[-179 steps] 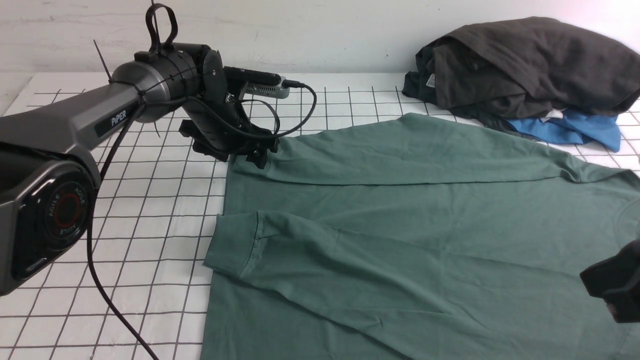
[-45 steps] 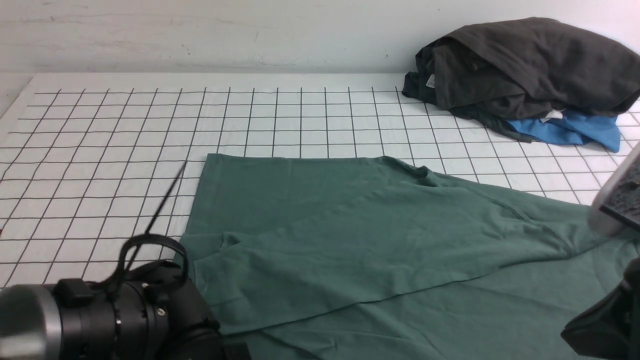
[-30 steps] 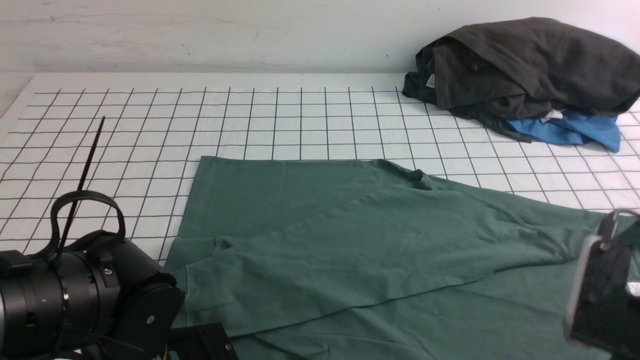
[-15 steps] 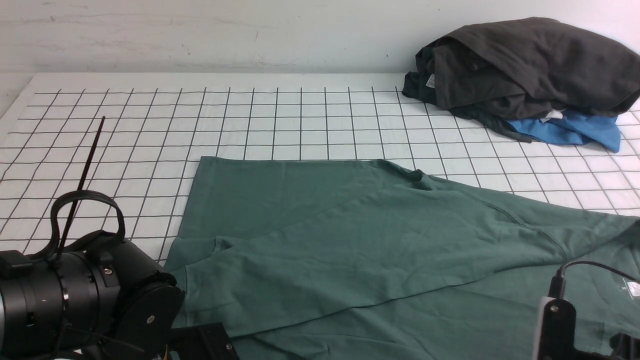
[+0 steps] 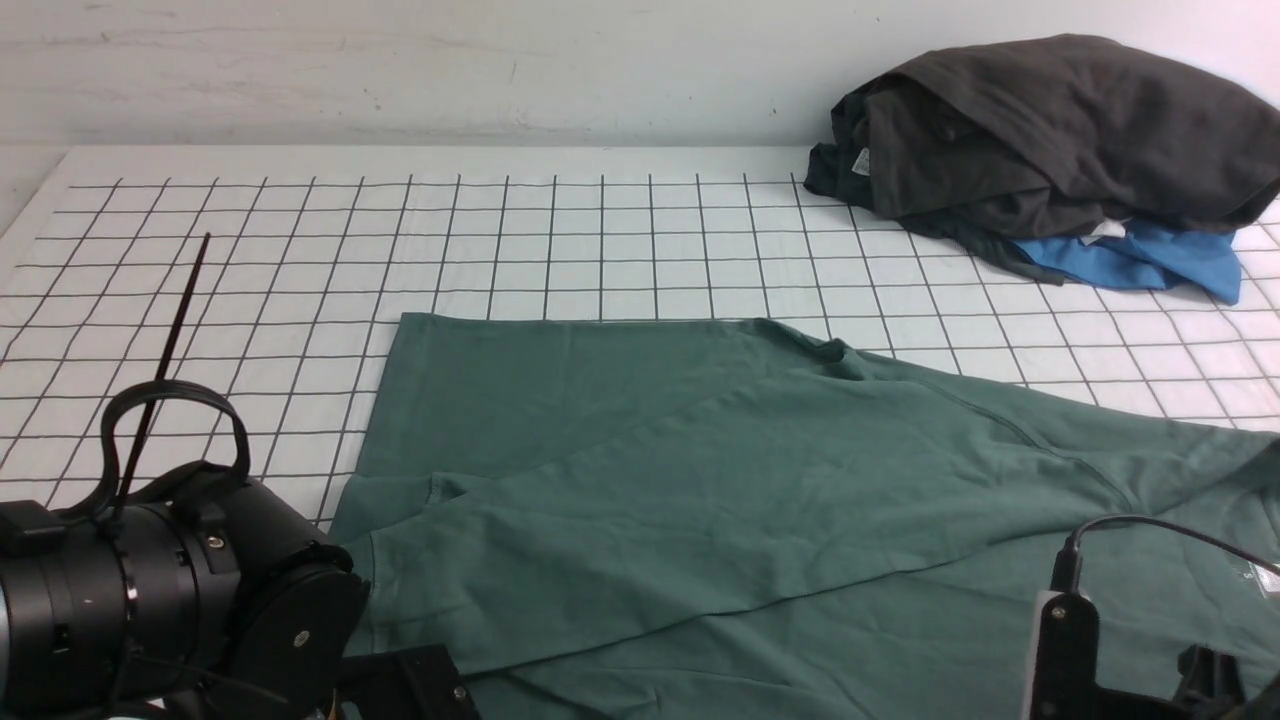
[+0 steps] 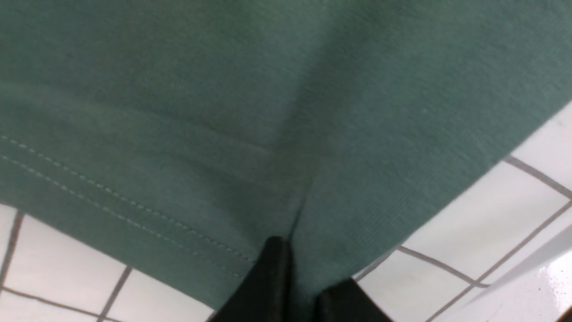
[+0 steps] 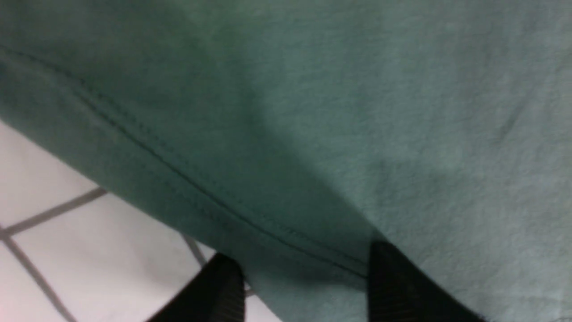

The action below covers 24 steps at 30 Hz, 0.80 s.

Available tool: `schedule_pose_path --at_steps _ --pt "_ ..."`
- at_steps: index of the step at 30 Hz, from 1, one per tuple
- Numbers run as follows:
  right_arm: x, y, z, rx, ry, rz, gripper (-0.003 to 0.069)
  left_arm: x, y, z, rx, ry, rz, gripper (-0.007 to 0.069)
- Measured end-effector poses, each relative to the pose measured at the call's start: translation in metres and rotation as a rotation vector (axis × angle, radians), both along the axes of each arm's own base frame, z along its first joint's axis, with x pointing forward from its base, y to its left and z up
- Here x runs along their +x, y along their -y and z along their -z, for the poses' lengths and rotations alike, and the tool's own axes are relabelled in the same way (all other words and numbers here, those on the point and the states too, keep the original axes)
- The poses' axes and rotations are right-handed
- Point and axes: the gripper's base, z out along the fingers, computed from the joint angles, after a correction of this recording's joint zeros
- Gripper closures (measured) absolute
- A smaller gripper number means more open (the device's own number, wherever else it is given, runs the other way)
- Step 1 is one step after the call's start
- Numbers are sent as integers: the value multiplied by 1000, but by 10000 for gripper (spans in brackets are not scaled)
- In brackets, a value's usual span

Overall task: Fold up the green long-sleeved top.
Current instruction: Use both arms simultaneously to clamp the lower edge of the clothing fabric, then use both arms to drag the lower edge of the fabric forward and fold it over the upper edge

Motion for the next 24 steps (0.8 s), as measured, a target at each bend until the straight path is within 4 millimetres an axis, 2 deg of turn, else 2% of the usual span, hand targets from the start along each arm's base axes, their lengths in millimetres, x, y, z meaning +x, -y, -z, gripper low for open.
schedule_pose_path --at_steps 1,2,3,5,8,11,14,17,21,24 --pt "0 0 0 2 1 1 346 0 0 0 0 1 0 612" --pt "1 -1 0 7 10 -3 430 0 0 0 0 1 0 612" --pt "1 -1 0 6 10 -4 439 0 0 0 0 1 0 612" --pt "1 -1 0 9 16 -7 541 0 0 0 -1 0 -1 612" --pt "3 -2 -2 9 18 -6 633 0 0 0 -2 2 -1 612" --pt "7 -3 -8 -2 17 2 644 0 0 0 1 -2 0 612" --pt "19 -9 -27 -21 29 -12 645 1 -1 -6 22 -10 10 612" --pt "33 -16 -48 -32 54 -43 645 9 -3 -20 28 -1 5 612" --pt "59 -20 -76 -20 101 -48 645 43 -12 -50 -17 94 -57 608" --pt "80 -15 -88 -7 109 -12 645 71 -25 -75 -61 185 -109 608"
